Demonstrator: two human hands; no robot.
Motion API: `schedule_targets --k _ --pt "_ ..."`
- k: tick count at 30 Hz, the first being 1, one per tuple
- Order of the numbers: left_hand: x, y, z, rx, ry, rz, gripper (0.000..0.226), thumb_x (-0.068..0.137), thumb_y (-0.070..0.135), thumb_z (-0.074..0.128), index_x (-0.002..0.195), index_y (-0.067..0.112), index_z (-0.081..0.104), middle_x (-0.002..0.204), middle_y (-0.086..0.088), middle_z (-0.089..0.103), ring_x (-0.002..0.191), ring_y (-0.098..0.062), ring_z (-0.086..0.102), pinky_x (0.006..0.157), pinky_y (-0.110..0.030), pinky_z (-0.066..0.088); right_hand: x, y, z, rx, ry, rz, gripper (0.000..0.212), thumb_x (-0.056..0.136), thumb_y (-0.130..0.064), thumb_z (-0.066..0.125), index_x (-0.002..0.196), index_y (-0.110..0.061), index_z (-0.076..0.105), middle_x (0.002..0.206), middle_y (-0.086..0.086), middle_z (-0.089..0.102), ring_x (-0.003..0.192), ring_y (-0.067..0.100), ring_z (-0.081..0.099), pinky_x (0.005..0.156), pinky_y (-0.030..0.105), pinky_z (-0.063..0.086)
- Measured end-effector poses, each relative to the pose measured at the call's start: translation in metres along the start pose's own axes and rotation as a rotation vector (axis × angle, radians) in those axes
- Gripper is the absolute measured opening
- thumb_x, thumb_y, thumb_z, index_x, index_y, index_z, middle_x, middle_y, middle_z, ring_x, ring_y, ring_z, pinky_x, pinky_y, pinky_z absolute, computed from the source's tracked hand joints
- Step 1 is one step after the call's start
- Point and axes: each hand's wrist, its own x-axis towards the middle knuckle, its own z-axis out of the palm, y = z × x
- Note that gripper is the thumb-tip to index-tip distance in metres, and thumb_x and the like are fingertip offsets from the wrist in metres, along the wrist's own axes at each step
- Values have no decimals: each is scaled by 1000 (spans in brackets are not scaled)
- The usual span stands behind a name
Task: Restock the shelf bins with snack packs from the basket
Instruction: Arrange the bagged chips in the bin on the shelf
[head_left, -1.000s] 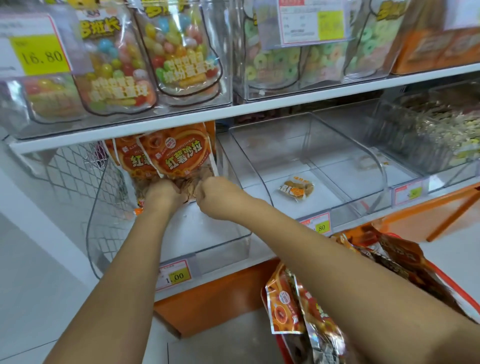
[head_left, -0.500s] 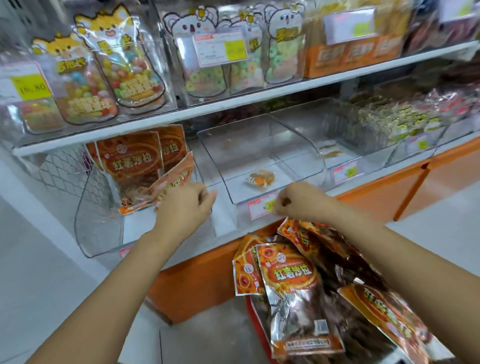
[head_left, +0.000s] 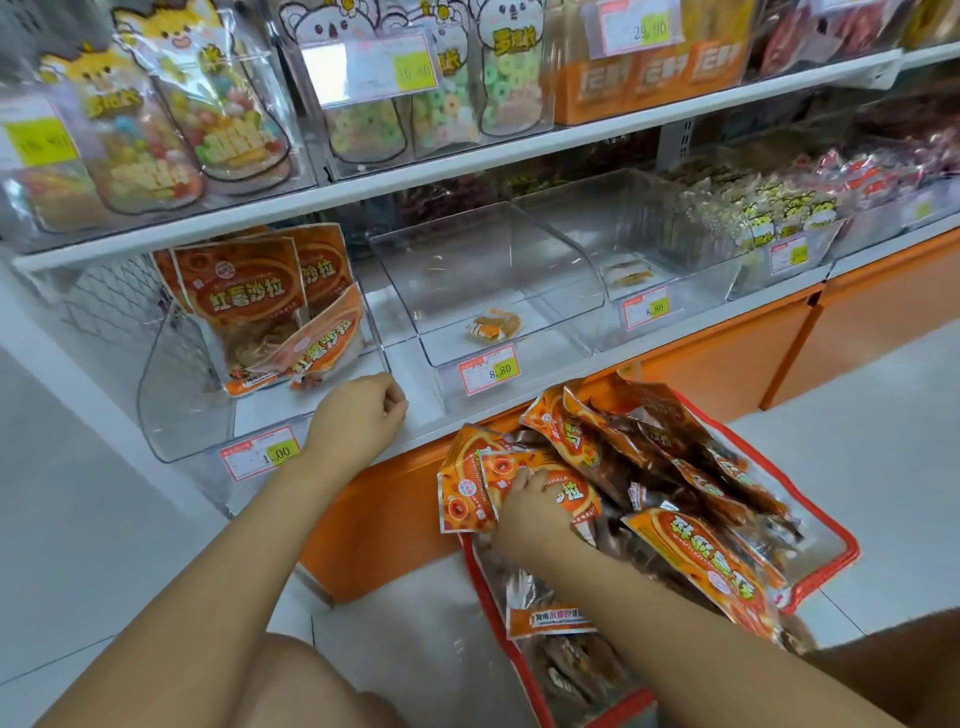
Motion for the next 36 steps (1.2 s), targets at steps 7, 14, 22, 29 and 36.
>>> schedule_targets --k 7,14,22,29,36 --pt "-8 -13 -1 -183 -1 -58 10 89 18 60 98 16 65 86 4 65 81 -15 59 75 -32 51 -21 1 -46 -243 118 -161 23 93 -10 51 114 -6 60 118 10 62 106 24 62 83 30 51" --pt "-16 -9 -18 -599 -368 -228 20 83 27 73 97 14 67 91 -6 71 80 -13 65 76 -25 53 -45 16 -123 188 212 -176 15 88 -15 55 101 -10 61 102 10 66 92 24 64 77 33 54" --pt "-28 13 -40 -1149 -685 -246 29 77 36 61 93 12 66 95 -11 69 82 -16 70 73 -26 56 -65 11 -193 1173 55 -433 18 82 6 53 93 -5 63 73 10 58 53 10 50 45 17 44" --pt "-10 -1 -68 -1323 -333 -286 18 84 16 60 100 11 65 88 2 75 81 -9 70 67 -22 58 -52 -30 -199 919 -60 -522 15 83 -21 71 92 -8 68 75 0 67 52 4 56 46 13 39" --pt "16 -74 -79 -609 -31 -493 45 90 45 58 95 1 69 87 -15 70 83 -28 68 71 -32 54 -20 -53 -209 867 3 -452 22 77 -19 77 88 -2 68 79 9 71 68 20 64 69 33 51"
